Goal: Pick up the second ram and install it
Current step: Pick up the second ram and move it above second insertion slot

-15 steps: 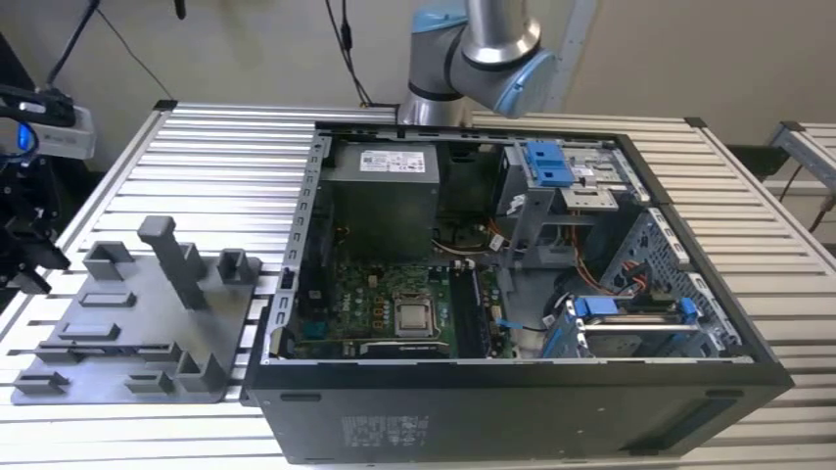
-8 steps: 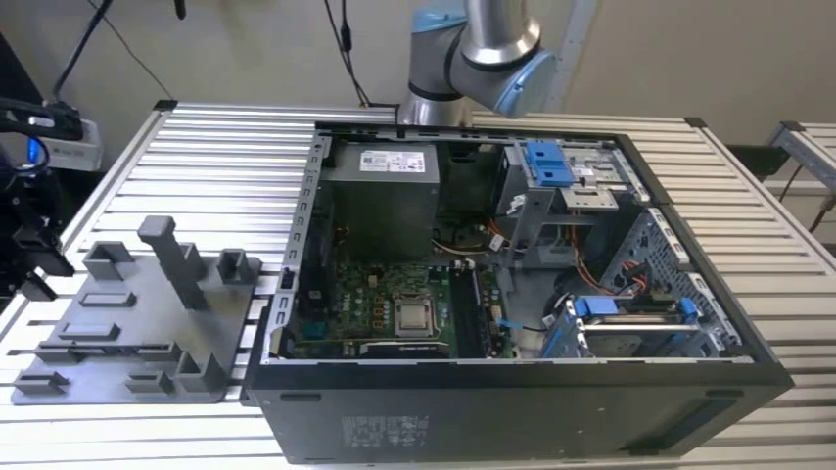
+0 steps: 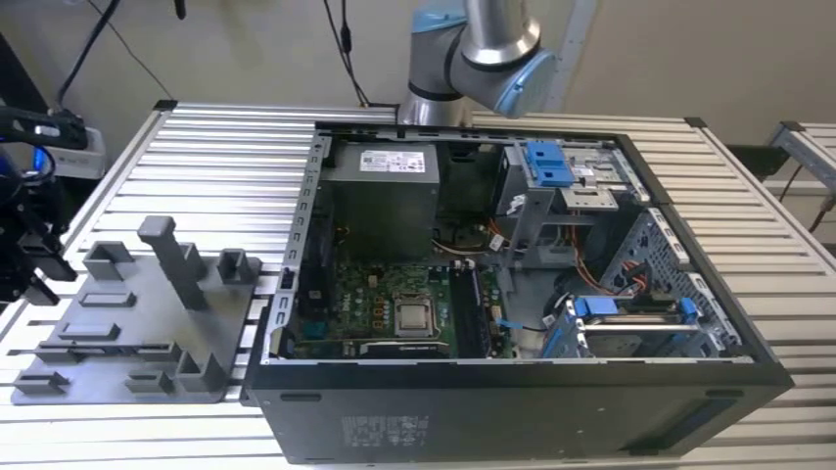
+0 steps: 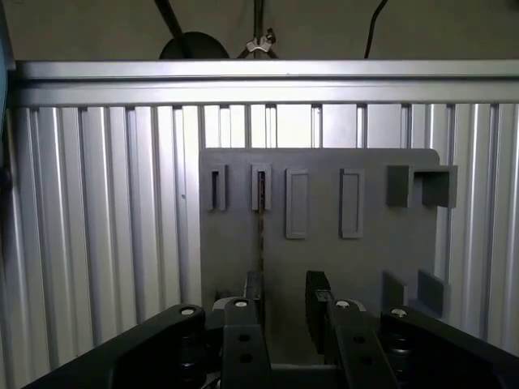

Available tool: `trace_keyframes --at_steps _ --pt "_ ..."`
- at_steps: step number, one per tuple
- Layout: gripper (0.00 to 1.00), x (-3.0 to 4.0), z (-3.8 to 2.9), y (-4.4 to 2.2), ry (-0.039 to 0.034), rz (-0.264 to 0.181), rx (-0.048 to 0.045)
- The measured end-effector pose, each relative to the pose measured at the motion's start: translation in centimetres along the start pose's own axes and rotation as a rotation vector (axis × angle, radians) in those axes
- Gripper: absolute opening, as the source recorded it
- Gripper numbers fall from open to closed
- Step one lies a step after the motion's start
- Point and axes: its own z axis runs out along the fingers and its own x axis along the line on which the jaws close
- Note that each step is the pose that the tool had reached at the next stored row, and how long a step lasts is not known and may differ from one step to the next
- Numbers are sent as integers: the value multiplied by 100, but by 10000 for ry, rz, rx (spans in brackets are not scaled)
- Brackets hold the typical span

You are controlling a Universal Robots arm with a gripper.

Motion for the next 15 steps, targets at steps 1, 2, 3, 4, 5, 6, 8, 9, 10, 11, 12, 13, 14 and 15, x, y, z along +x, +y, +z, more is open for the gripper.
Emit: trace_keyframes --at_steps 1,2,3,4,5,6,8,9,10,11,12,13,14,15 --pt "36 0 5 0 -1 0 -3" --pt "36 0 11 0 -1 0 -3" --pt "36 1 18 0 -2 0 -3" --pt "36 1 25 -1 -2 0 -4" --pt "36 1 33 -1 -1 0 -5" --pt "36 1 41 -1 -2 0 -5" --pt "36 2 59 -2 -1 1 -7" --pt "36 2 71 -3 -2 0 -7" --pt "36 2 85 -3 -2 0 -6" --pt "36 -2 96 -4 -1 0 -8" --pt "36 -1 104 -4 -1 -1 -7" --pt "36 -1 107 -4 -1 -1 -8" --pt "36 0 112 -3 -6 -1 -8" --pt "36 0 116 -3 -7 0 -8"
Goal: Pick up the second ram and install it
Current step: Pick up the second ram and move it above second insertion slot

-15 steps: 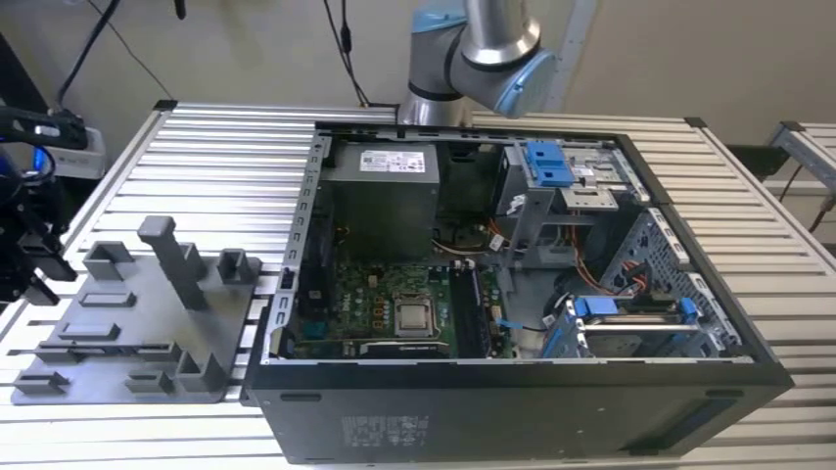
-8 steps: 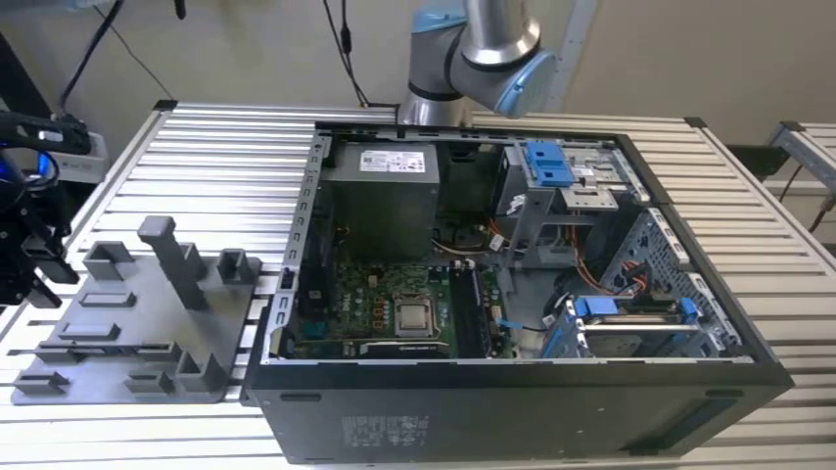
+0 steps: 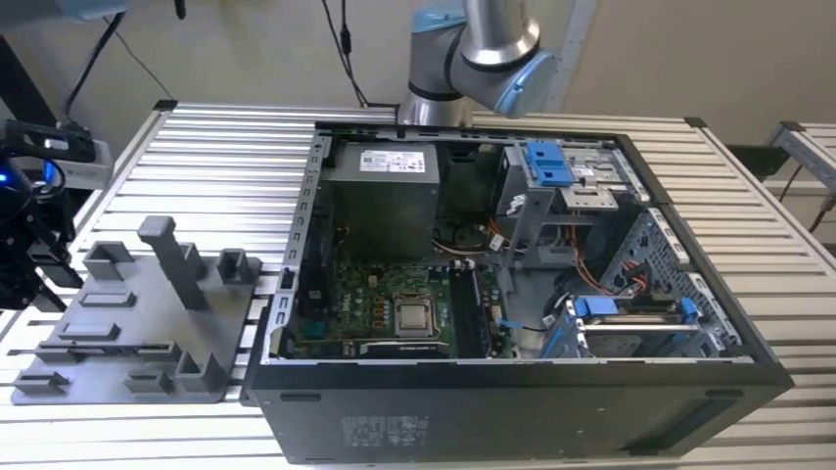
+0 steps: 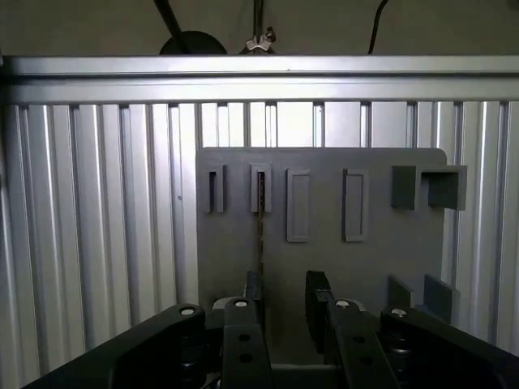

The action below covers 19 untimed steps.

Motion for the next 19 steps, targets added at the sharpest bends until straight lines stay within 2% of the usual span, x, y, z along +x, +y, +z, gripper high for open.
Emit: trace_keyframes --at_steps 5,14,19 --pt "36 0 8 -1 -3 0 -6" --pt "36 35 149 -4 -1 -4 -8" --pt "36 35 153 -5 -1 -49 -6"
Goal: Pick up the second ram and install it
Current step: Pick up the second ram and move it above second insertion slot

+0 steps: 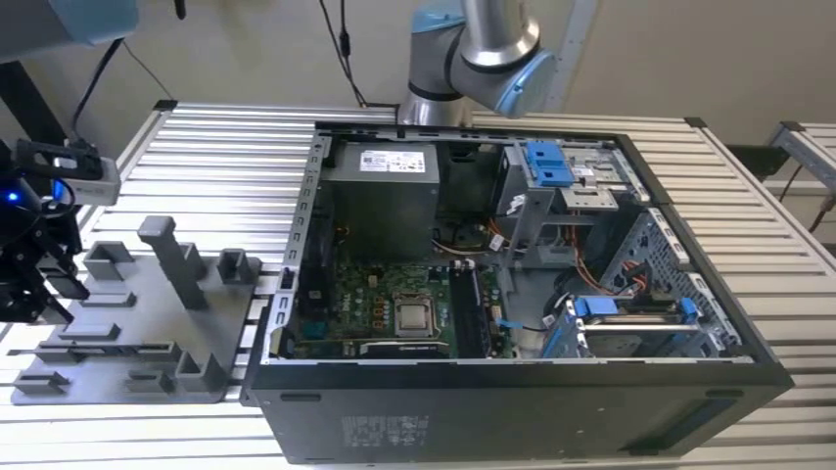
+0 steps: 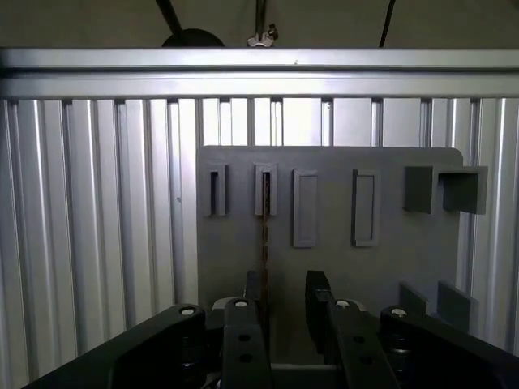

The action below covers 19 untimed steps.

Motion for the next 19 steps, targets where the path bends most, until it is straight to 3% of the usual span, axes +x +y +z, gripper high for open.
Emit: trace_keyframes --at_steps 7,19 --pt "36 7 48 -2 22 -10 0" --pt "36 20 179 -7 147 -128 41"
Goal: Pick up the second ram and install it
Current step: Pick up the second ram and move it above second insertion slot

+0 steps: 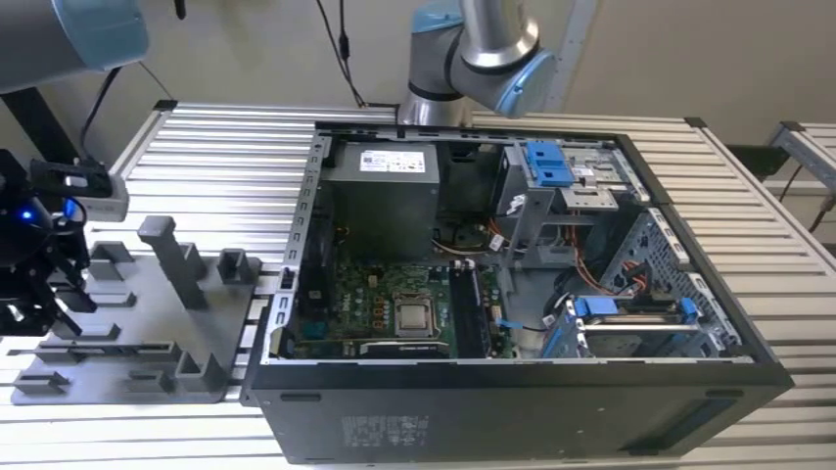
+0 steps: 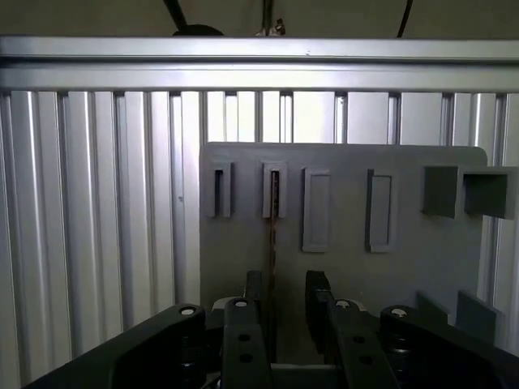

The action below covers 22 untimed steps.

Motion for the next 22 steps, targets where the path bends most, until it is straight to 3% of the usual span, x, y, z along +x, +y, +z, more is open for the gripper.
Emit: trace_keyframes --at_steps 6,13,22 --pt "36 4 42 -1 55 -117 189" --pt "36 8 164 -3 57 -116 195" --pt "36 10 265 -5 90 -221 194"
